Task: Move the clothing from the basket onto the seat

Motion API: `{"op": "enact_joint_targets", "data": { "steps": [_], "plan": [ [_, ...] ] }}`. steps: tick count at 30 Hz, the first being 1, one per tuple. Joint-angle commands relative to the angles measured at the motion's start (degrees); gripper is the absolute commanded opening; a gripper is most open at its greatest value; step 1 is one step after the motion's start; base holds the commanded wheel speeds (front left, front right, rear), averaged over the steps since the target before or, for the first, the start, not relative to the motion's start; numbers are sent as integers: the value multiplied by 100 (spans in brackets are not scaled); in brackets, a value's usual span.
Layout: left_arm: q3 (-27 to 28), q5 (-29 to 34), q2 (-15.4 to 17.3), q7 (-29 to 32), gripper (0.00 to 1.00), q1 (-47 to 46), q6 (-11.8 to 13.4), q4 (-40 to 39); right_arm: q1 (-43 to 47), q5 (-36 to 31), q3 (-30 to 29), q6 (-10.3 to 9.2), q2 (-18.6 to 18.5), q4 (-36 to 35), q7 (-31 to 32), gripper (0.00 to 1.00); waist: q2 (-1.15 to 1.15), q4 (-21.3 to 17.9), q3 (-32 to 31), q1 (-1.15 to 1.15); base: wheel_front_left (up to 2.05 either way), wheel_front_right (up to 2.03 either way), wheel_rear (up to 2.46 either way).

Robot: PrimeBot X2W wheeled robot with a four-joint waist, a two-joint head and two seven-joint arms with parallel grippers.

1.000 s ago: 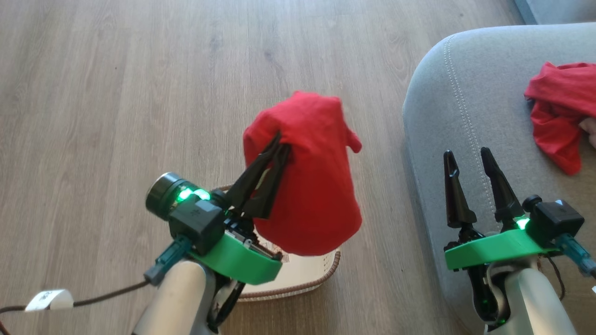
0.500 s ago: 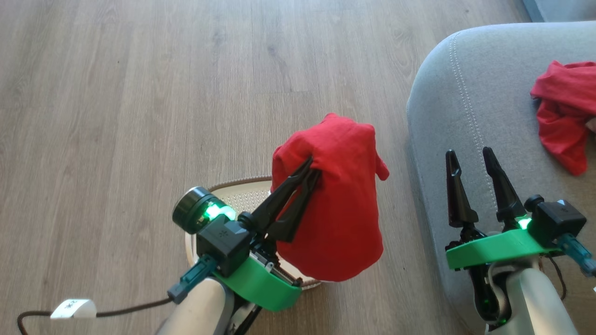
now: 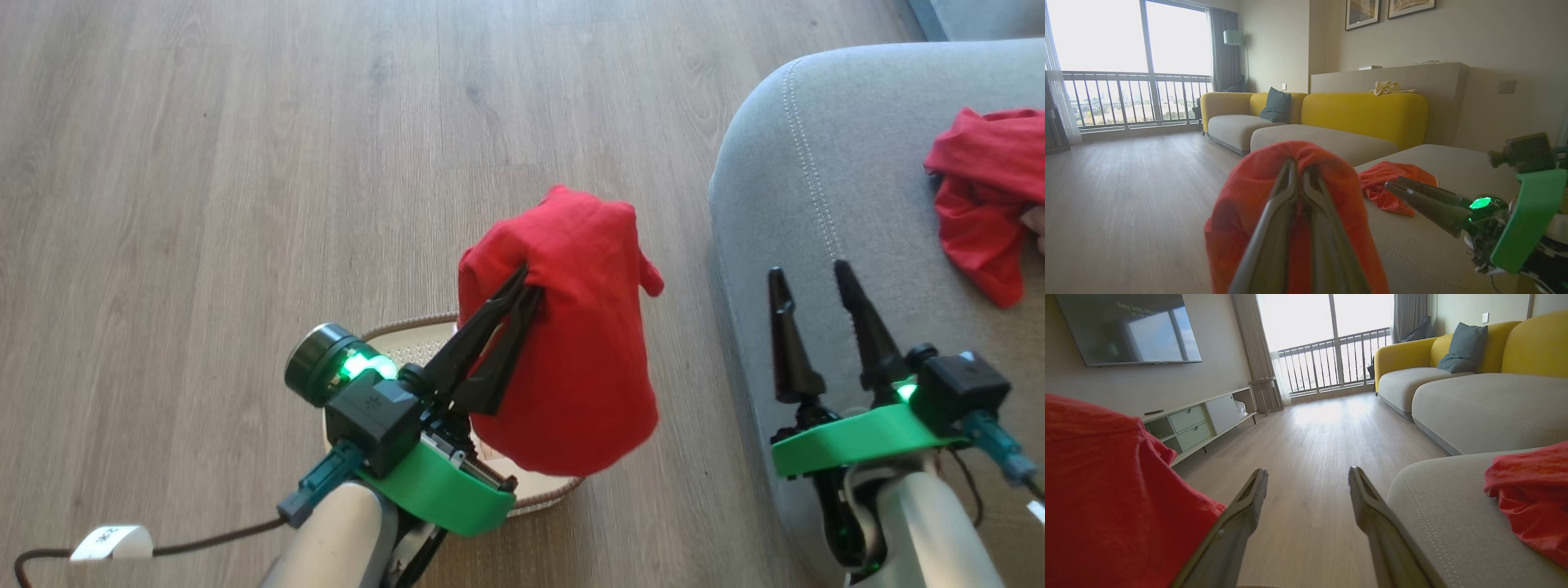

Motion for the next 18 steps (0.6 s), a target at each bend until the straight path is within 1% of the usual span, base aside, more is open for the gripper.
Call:
{"op": "enact_joint_targets", "data": {
  "steps": [1, 5, 10, 13, 14, 17, 18],
  "plan": [
    [204, 23, 23, -53, 0, -211, -14, -249, -56, -43, 228, -1, -105, -200, 4, 100, 0, -6, 6, 0, 0, 0, 0],
    [255, 24, 23, -53, 0, -234, -12, -265, -37, 115, 621, -1, -399, -331, 4, 100, 0, -18, 31, 0, 0, 0, 0],
    [312, 23, 23, -53, 0, -268, -9, -276, -54, 322, 1626, -1, -1150, -680, 4, 100, 0, -39, 62, 0, 0, 0, 0],
    [326, 25, 23, -53, 0, -274, -9, -272, -129, 202, 2267, -1, -1660, -871, 4, 100, 0, -51, 66, 0, 0, 0, 0],
    [326, 25, 23, -53, 0, -274, -9, -272, -129, 202, 2267, -1, -1660, -871, 4, 100, 0, -51, 66, 0, 0, 0, 0],
    [326, 42, 23, -53, 0, -267, -11, -263, -251, 7, 2810, -1, -2003, -991, 4, 100, 0, -69, 65, 0, 0, 0, 0],
    [309, 69, 23, -53, 0, -269, -12, -253, -278, -7, 2869, -1, -2029, -1000, 4, 100, 0, -70, 63, 0, 0, 0, 0]
  ]
}}
